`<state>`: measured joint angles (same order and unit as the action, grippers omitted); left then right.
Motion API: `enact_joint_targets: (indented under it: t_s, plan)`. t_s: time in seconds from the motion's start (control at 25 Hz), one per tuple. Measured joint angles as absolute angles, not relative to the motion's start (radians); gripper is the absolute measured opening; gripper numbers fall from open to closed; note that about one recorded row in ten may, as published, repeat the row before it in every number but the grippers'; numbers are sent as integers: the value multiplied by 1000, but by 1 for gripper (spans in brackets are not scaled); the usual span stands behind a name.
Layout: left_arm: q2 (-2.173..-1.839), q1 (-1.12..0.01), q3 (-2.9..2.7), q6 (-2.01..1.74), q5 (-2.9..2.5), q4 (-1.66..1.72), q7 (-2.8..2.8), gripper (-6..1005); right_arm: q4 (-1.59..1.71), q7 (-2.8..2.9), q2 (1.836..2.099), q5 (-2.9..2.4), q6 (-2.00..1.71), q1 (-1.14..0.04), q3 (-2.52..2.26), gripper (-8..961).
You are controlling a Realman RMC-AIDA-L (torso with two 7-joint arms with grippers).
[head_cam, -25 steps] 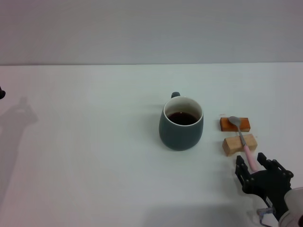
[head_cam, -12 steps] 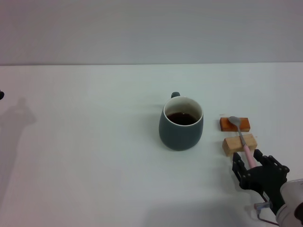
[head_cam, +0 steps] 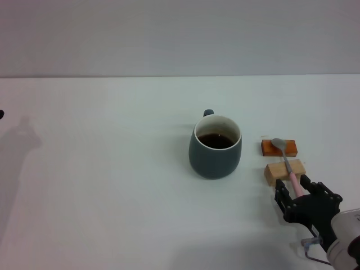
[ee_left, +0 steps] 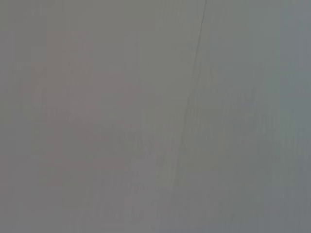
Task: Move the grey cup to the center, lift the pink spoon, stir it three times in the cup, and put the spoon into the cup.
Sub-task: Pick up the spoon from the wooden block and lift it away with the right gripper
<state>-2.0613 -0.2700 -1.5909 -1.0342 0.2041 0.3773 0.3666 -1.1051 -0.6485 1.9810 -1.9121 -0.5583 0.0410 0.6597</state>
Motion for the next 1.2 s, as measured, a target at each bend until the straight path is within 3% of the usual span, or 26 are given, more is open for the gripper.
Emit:
enact_joint_targets:
  t_s: [0.56, 0.92, 1.2]
  plan:
    - [-2060, -272, -1589, -1034, 204, 376, 367, -2, -1106, -649, 1985, -1918, -558, 43, 670, 512]
    - [-2060, -268, -1589, -1036, 205, 376, 367, -2, -1107, -650, 1986, -1919, -558, 48, 670, 381]
    - [-2060, -267, -1589, -1038, 206, 376, 367, -2, -1106, -650, 1986, -1915, -558, 47, 674, 374]
